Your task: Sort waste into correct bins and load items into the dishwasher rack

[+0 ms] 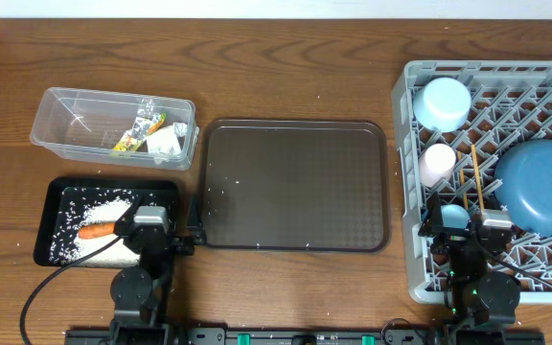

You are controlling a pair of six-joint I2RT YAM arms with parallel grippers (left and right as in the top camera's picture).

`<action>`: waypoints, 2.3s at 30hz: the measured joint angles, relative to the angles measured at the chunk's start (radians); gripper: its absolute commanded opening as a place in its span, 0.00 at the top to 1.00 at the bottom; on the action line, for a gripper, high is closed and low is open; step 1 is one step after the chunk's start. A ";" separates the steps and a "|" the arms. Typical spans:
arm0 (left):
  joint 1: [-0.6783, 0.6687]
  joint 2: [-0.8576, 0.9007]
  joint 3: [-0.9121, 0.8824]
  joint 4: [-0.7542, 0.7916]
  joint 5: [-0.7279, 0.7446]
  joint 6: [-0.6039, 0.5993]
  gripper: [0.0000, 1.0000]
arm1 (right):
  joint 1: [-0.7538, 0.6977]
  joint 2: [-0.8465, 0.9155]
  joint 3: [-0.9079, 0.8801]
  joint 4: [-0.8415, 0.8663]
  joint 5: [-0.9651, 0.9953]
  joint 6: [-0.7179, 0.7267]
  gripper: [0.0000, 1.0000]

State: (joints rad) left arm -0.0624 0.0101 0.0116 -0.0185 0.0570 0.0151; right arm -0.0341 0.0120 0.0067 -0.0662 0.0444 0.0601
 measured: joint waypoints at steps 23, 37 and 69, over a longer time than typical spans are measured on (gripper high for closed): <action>-0.007 0.000 0.000 0.000 0.000 0.061 0.02 | 0.000 0.000 0.000 0.000 0.000 0.000 0.01; -0.007 0.000 0.000 0.000 0.000 0.064 0.02 | 0.000 0.000 0.000 0.000 0.000 0.000 0.01; -0.007 0.000 0.000 0.000 0.000 0.064 0.02 | 0.000 0.000 0.000 0.000 0.000 0.000 0.01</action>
State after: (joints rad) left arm -0.0696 0.0101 0.0116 -0.0185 0.0570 0.0792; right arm -0.0341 0.0120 0.0067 -0.0662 0.0444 0.0601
